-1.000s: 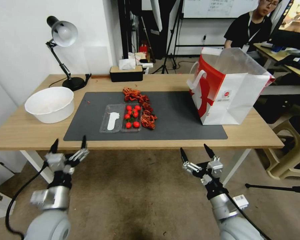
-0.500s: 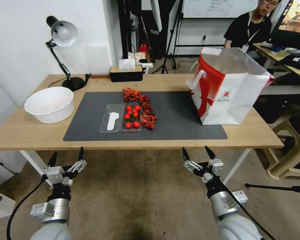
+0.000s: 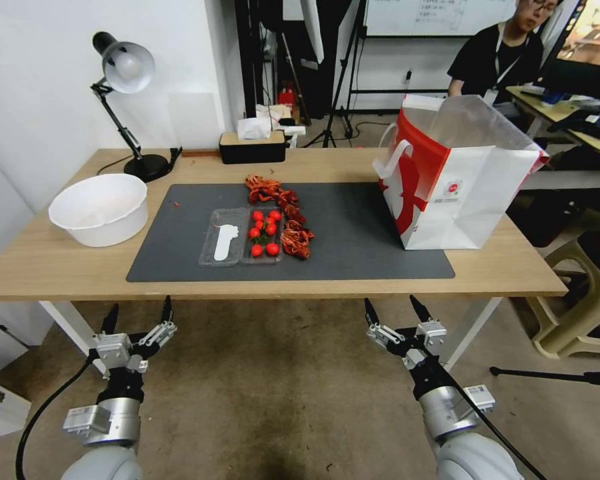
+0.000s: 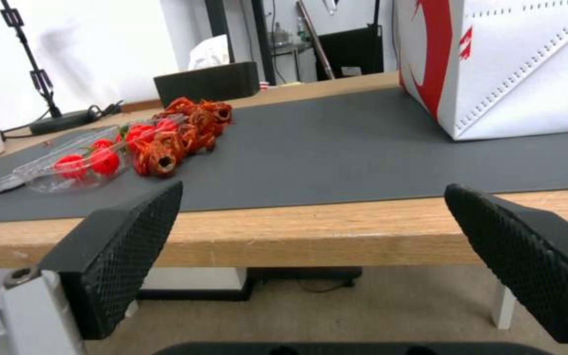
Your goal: Pick up the trash from the table and place it into the takeout bag.
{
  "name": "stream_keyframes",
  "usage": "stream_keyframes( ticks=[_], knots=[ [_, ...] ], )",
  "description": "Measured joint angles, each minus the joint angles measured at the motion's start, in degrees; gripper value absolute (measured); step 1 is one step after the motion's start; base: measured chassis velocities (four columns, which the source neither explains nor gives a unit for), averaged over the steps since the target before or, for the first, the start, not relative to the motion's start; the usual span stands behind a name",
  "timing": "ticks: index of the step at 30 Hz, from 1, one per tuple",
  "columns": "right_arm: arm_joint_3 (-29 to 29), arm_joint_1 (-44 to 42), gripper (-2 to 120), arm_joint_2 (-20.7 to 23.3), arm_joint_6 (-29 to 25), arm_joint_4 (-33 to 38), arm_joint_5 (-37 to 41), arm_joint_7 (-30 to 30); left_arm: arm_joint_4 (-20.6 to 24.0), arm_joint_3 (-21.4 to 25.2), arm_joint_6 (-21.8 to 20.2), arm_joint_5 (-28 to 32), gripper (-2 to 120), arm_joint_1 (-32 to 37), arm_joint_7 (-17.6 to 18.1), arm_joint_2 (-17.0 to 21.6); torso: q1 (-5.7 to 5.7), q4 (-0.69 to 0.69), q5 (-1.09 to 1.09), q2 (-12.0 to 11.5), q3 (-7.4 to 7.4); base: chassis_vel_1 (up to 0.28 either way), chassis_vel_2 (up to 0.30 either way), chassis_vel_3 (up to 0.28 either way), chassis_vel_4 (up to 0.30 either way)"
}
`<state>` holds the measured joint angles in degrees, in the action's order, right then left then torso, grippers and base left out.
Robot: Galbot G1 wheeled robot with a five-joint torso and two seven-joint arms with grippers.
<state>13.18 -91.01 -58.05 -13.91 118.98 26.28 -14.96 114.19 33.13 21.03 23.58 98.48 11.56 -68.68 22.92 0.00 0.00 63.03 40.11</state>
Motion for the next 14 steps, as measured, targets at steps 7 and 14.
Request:
stream_keyframes(
  ticks=[7, 14],
  knots=[
    [0.03, -0.04, 100, -0.02, -0.03, 0.0, -0.1, 0.04, -0.05, -0.02, 0.0, 0.06, 100, -0.1, -0.06, 0.06, 0.0, 0.0, 0.0, -0.01, 0.0, 0.0, 0.0, 0.0, 0.0],
    [0.07, -0.04, 100, -0.03, -0.08, -0.01, -0.16, 0.06, -0.05, -0.07, -0.04, 0.09, 100, -0.16, -0.06, 0.09, 0.0, 0.0, 0.0, -0.01, 0.0, 0.0, 0.0, 0.0, 0.0]
  ],
)
